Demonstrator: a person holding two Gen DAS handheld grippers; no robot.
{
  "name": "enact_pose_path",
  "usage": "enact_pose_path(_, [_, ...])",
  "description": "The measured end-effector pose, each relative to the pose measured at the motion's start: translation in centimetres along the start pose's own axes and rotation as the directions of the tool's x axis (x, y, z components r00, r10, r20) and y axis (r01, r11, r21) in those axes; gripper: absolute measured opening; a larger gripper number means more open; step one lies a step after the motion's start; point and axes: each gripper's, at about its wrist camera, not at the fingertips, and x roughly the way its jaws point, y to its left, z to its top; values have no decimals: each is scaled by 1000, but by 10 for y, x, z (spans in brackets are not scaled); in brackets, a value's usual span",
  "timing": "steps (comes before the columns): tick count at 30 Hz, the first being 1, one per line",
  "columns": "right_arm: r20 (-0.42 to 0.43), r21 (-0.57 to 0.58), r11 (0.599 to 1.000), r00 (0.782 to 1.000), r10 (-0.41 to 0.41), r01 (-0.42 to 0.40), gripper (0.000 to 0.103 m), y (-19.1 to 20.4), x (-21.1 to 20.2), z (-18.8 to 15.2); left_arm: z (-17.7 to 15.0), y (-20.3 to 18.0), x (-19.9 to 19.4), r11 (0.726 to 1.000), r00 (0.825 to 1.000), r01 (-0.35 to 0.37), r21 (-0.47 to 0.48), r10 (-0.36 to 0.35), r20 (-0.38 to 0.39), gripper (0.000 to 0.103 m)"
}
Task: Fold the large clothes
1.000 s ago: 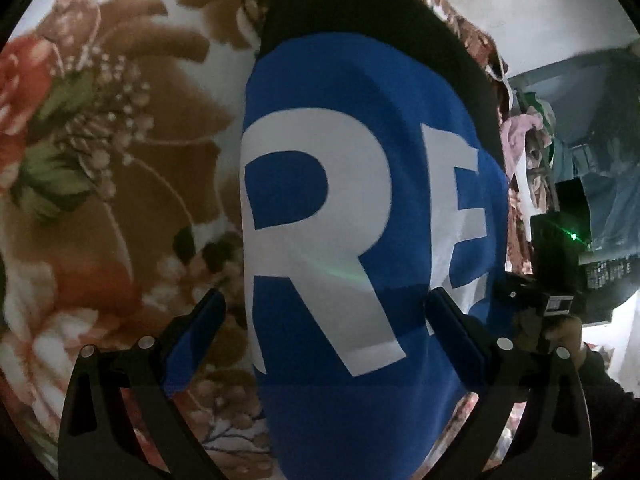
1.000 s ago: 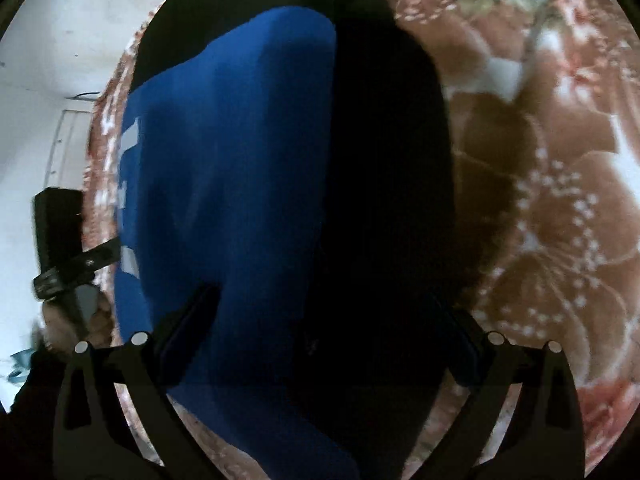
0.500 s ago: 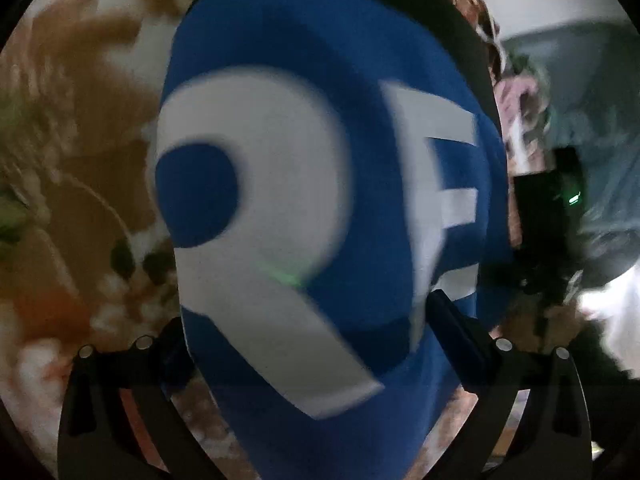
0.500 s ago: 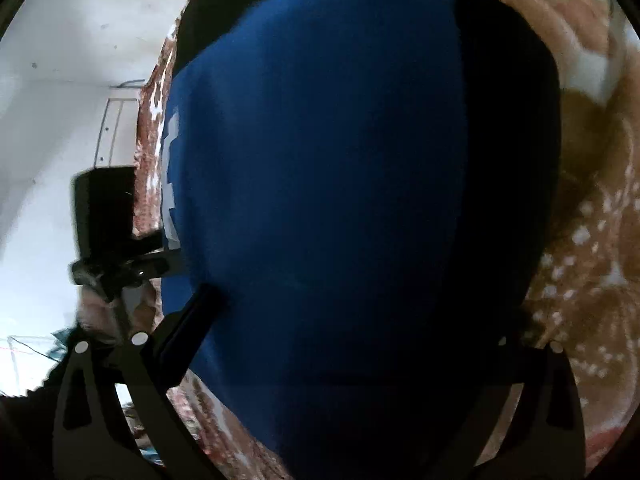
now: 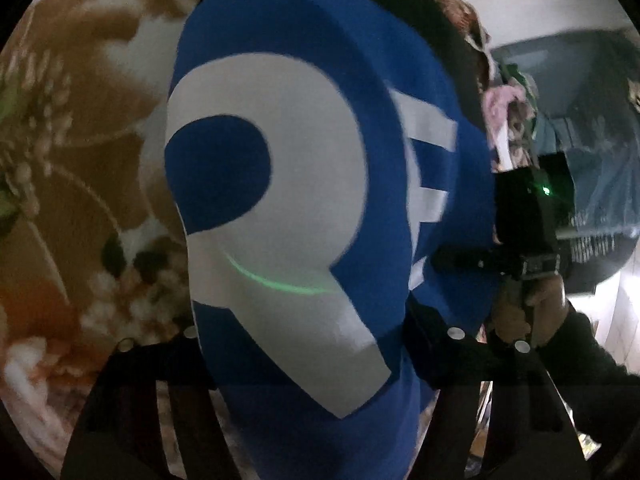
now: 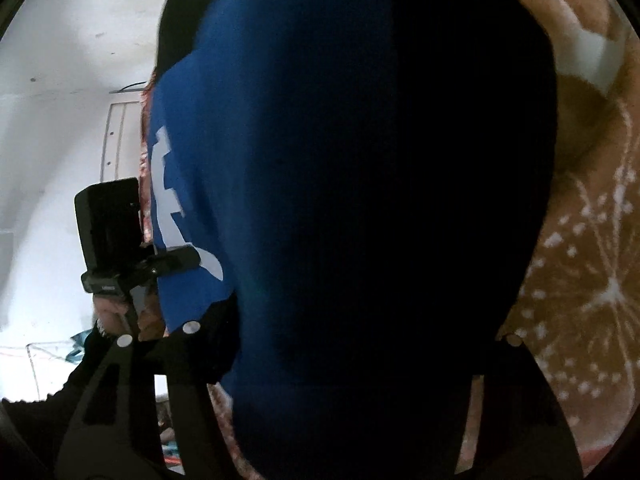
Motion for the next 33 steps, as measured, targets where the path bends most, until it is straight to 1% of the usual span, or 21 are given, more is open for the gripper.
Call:
enact_pose_path(1, [11, 11, 1000, 1000, 10, -10, 65, -2, 3, 0, 0, 15, 6, 997, 998, 59, -42, -59, 14, 62])
enact_pose_path(2, [29, 18, 1000, 999, 18, -19, 60, -4, 4, -1, -1, 21, 7, 994, 995, 93, -63, -91, 29, 61])
enact_pose_path(3, [35, 26, 999, 999, 18, -19, 57, -3, 3, -3, -2, 15, 6, 995, 996, 80, -62, -78, 30, 57])
enact_pose_path(4, [45, 27, 1000, 999, 1, -2, 51, 4, -2, -6, -2, 4, 3, 998, 998, 54, -39, -53, 28, 49])
enact_pose_path(5, [58, 4, 999, 998, -34, 33, 47, 15, -9, -10, -3, -15, -3, 999, 998, 51, 15, -52, 26, 45])
enact_pose_path(6, [61, -20, 998, 997, -52, 53, 46, 22, -13, -12, -2, -29, -8, 995, 997, 75, 59, -77, 30, 44])
enact_pose_path(7, [61, -49, 997, 996, -60, 63, 45, 27, -14, -15, 0, -31, -7, 996, 997, 72, 55, -73, 32, 44])
enact_pose_path(9, [58, -13, 999, 998, -32, 32, 44, 13, -2, -14, 4, -18, 8, 1000, 1000, 21, 7, -22, 10, 44])
enact_pose_path(11, [78, 22, 1000, 997, -7, 5, 41, 5, 2, -14, 6, -18, 6, 999, 999, 30, -26, -30, 11, 44])
enact_pose_path(12, [93, 27, 1000, 995, -16, 14, 40, 12, -2, -17, 6, -33, -1, 1000, 1000, 14, 8, -14, 13, 42])
enact_pose_path(15, [165, -72, 997, 986, -5, 17, 38, 49, -32, -40, -4, -72, -33, 995, 999, 22, 94, -25, 33, 40])
enact_pose_path(16, [182, -80, 997, 983, 34, -19, 37, 53, -43, -49, -9, -92, -46, 992, 999, 20, 121, -25, 43, 39])
enact_pose_path(17, [207, -85, 993, 973, 102, -86, 37, 57, -58, -63, -13, -106, -54, 991, 998, 21, 133, -27, 50, 39])
enact_pose_path(18, [225, -87, 990, 966, 126, -108, 37, 58, -69, -73, -19, -124, -62, 989, 998, 30, 145, -37, 48, 39])
enact_pose_path(21, [261, -101, 985, 952, 161, -139, 37, 54, -103, -108, -36, -170, -68, 978, 999, 1, 206, -9, 42, 39])
enact_pose_path(23, [278, -93, 985, 946, 164, -143, 37, 45, -131, -135, -44, -203, -57, 971, 1000, 0, 238, -6, 26, 39])
enact_pose_path(26, [318, -80, 988, 937, 147, -128, 37, 27, -183, -180, -63, -264, -31, 959, 999, 45, 280, -44, -9, 39])
enact_pose_path(28, [340, -52, 992, 932, 126, -115, 37, 11, -216, -212, -77, -298, -3, 946, 995, 93, 312, -80, -55, 39])
enact_pose_path(30, [377, -2, 997, 923, 76, -81, 37, -8, -261, -251, -86, -346, 34, 921, 984, 163, 353, -126, -127, 39])
enact_pose_path(32, [433, 71, 996, 901, 11, -47, 37, -27, -302, -287, -89, -391, 75, 891, 965, 233, 390, -162, -208, 39])
enact_pose_path(33, [478, 130, 991, 877, -44, -22, 38, -43, -329, -313, -92, -410, 94, 875, 955, 259, 409, -169, -242, 39])
